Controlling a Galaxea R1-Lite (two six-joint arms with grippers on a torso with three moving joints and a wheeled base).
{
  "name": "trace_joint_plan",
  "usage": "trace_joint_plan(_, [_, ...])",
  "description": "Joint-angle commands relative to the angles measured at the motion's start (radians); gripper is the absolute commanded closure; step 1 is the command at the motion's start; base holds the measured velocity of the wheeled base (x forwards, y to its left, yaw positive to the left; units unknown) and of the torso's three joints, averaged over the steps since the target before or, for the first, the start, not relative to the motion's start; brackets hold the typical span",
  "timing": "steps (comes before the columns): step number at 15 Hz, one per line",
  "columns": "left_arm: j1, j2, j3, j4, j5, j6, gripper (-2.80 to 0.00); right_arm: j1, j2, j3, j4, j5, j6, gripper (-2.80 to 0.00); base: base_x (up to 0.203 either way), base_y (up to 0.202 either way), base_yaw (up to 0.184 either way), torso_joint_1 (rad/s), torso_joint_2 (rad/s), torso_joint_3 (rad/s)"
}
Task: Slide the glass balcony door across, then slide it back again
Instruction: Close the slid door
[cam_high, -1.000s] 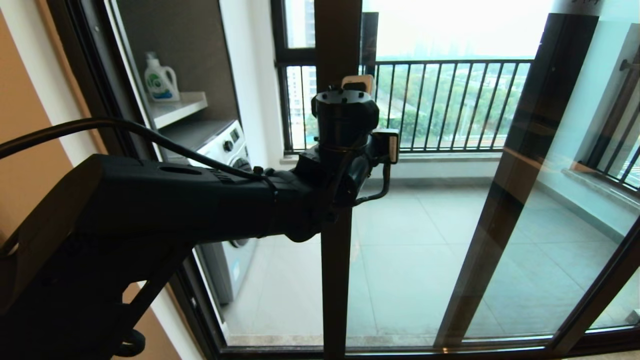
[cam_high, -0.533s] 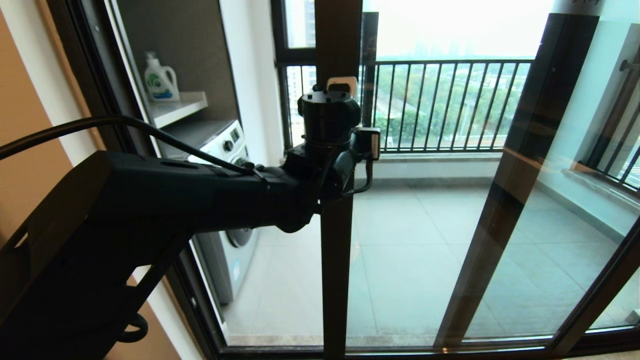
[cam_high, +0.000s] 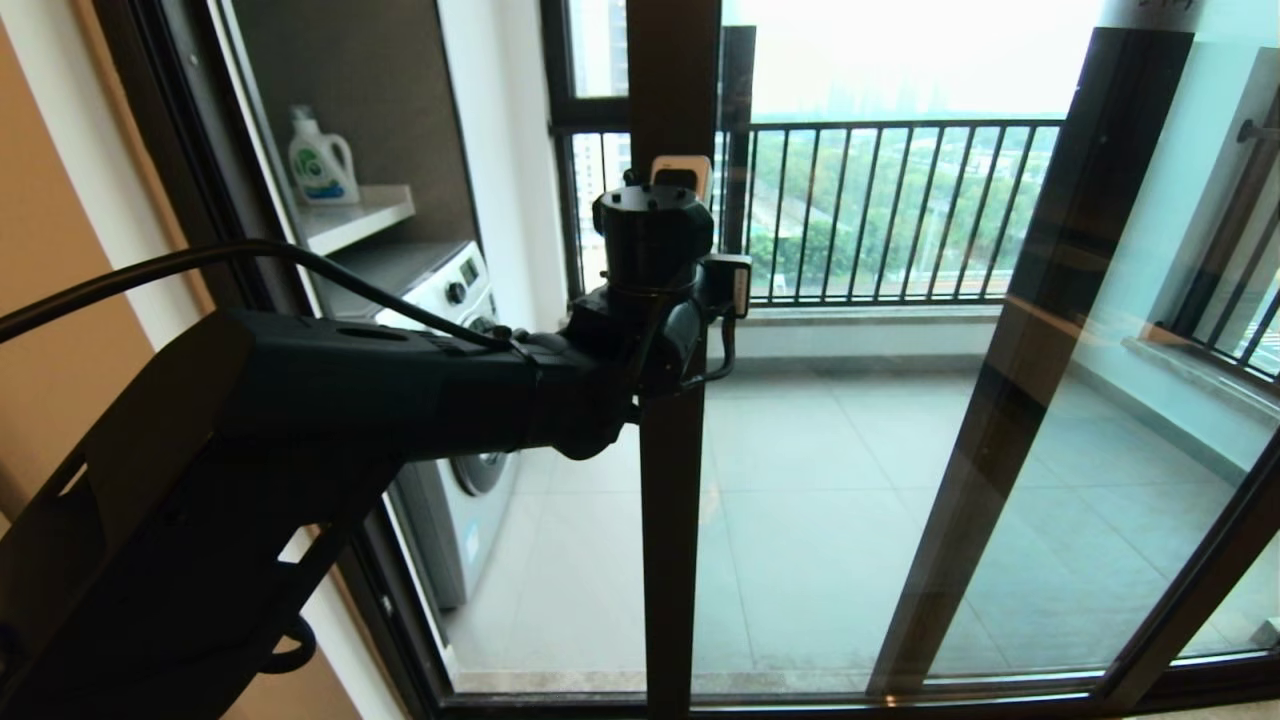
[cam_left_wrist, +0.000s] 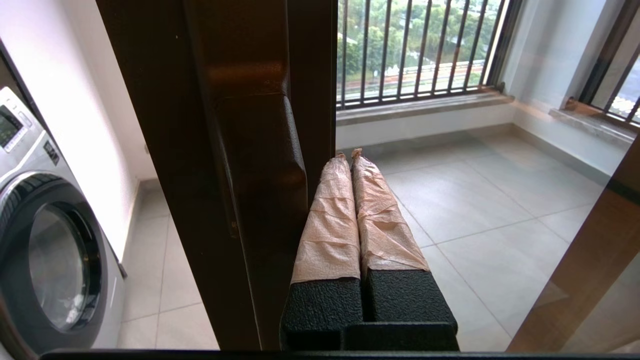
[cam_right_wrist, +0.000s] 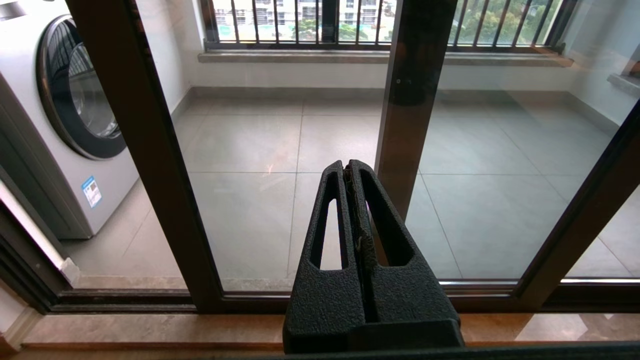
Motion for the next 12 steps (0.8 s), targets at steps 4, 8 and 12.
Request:
trace_joint_plan(4, [0.007,-0.013,0.011,0.004,0.012,0.0,0.0,0.0,0.001,0.012,0.0,0.0,-0.002,0.0,0.0,0.0,0.0,0.0,0.0,0.0])
trace_joint_plan(8, [0.01,-0.018,0.013,0.004,0.026,0.0,0.0,0.0,0.001,0.012,0.0,0.0,0.0,0.0,0.0,0.0,0.0,0.0,0.0,0.0])
trace_joint_plan(12, [0.037,-0.03,0.03,0.004,0.029,0.0,0.0,0.0,0.001,0.012,0.0,0.0,0.0,0.0,0.0,0.0,0.0,0.0,0.0,0.0])
